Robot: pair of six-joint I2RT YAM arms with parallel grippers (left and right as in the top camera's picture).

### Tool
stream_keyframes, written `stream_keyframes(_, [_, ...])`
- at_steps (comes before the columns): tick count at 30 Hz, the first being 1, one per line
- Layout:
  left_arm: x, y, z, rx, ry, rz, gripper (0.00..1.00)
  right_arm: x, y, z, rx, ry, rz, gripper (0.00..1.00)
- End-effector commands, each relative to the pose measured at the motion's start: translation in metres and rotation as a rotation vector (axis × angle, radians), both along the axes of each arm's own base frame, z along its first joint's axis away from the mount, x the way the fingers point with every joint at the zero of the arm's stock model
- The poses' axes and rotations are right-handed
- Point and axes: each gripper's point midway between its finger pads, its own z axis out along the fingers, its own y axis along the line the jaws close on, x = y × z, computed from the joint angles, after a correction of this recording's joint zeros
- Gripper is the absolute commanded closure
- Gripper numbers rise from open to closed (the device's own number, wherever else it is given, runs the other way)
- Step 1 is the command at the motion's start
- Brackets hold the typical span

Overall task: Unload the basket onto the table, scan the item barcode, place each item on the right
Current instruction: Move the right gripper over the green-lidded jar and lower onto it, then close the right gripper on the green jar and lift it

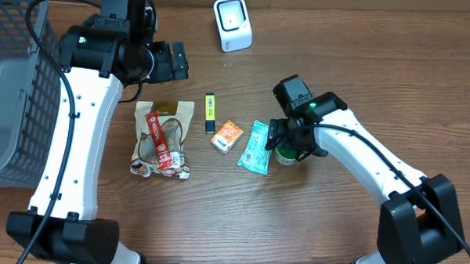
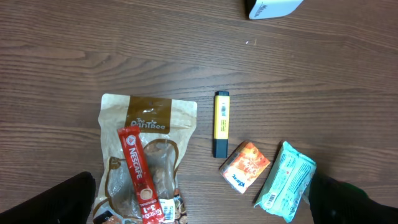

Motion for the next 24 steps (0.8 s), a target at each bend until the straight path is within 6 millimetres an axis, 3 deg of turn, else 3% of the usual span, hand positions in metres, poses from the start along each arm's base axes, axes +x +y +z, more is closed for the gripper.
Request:
stream_keyframes(1, [0.001, -0.001, 0.004, -0.005, -0.010, 0.001, 0.00, -0.003, -0.003, -0.008, -0.020, 0.008, 0.002, 0.10])
stream_keyframes(8, [0.001, -0.001, 0.004, -0.005, -0.010, 0.001, 0.00, -0.010, -0.006, -0.019, -0.028, 0.024, 0.002, 0.14])
stream_keyframes(14, [0.001, -0.001, 0.004, -0.005, -0.010, 0.001, 0.00, -0.004, -0.005, -0.018, -0.017, 0.001, -0.003, 0.29])
stream_keyframes(19, [0.001, -0.001, 0.004, -0.005, -0.011, 0.001, 0.00, -0.002, -0.009, -0.018, -0.019, -0.001, -0.028, 0.29])
stream_keyframes(24, [0.001, -0.001, 0.004, -0.005, -0.010, 0.001, 0.00, 0.000, -0.015, -0.019, -0.002, -0.001, -0.184, 0.28])
